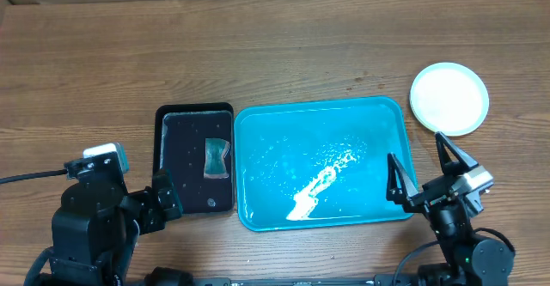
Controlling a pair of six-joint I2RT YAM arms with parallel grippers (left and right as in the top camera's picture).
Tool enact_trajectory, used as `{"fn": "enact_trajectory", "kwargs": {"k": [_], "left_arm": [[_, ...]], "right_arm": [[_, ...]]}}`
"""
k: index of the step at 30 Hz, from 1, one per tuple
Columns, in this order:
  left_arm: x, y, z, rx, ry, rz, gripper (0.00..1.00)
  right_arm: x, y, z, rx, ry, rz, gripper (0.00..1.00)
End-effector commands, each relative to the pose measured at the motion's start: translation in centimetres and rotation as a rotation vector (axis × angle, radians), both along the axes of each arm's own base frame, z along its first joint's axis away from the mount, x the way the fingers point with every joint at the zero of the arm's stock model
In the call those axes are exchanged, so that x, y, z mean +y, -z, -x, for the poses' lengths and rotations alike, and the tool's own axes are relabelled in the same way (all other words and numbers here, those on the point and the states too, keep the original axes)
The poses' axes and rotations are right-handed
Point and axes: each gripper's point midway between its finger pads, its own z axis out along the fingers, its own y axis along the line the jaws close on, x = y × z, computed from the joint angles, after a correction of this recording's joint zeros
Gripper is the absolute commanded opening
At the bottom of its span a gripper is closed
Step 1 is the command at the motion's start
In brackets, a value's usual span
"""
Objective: Clean dirty plates on tray and stack at the side
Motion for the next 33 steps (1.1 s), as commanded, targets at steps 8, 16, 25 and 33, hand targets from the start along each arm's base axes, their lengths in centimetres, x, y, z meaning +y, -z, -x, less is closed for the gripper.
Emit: {"fn": "enact_trajectory", "kwargs": {"k": [8,16,25,33], "left_arm": [[0.1,-0.4,-0.1,-0.015,-0.013,0.003,1.00],[0.1,-0.4,-0.1,-0.015,-0.013,0.003,1.00],[0.1,-0.4,-0.1,-0.015,-0.013,0.003,1.00],[0.1,-0.4,-0.1,-0.015,-0.013,0.003,1.00]], "right_arm": [[-0.2,1.2,0.3,-0.058,-0.004,-0.054,1.00],[-0.3,2.9,-0.3,0.010,0.016,-0.074,1.00],[-0.5,8.1,-1.4,0.222,0.052,-0.037,1.00],[0.1,10.0,-1.3,0.251,0.036,0.113,1.00]]}}
